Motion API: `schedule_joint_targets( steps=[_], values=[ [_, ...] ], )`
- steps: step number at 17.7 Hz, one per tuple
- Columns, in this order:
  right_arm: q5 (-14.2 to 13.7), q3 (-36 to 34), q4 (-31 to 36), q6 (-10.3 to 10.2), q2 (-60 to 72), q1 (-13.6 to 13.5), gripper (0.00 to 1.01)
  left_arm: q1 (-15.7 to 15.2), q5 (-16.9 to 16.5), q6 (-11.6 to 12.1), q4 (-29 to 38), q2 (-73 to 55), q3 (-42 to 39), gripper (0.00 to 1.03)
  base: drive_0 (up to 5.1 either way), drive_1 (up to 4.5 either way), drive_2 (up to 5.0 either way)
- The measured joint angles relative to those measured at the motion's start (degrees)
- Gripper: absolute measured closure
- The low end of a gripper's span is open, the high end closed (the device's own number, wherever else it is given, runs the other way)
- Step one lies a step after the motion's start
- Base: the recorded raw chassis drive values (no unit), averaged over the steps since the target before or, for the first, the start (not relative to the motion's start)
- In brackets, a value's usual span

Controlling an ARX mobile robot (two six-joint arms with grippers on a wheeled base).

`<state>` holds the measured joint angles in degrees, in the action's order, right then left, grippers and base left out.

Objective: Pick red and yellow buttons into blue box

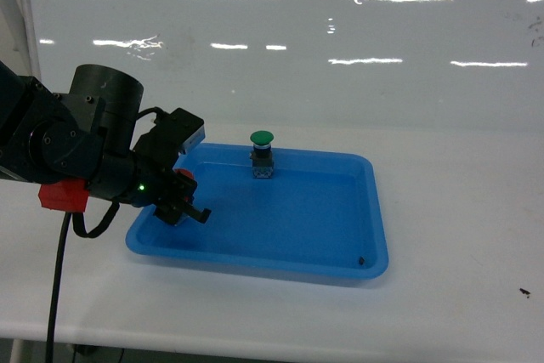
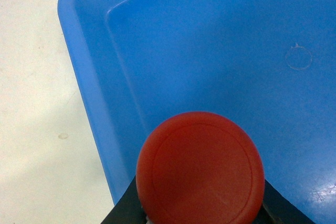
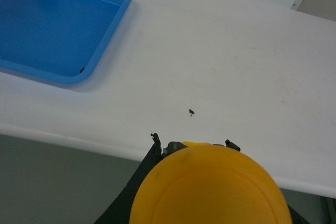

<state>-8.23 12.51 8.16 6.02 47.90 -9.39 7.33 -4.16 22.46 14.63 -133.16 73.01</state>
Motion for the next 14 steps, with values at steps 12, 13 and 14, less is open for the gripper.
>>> schedule_joint_targets(
  steps=[12,13,14],
  values=[
    [0.00,0.00,0.00,0.00,0.00,0.00,0.75,-4.13,-5.92,0.48,8.20,16.09,-11.82,0.78,0.0,0.00,0.0],
    [0.02,0.00,0.00,0.00,0.00,0.00,0.75,-4.37,-7.67,0.48,9.29,20.61,-15.12,0.78,0.0,0.00,0.0],
    [0.02,0.00,0.00,0.00,0.00,0.00,0.75,-4.46,-9.44,0.48,10.43,24.33,-18.34,0.78,0.0,0.00,0.0]
  ],
)
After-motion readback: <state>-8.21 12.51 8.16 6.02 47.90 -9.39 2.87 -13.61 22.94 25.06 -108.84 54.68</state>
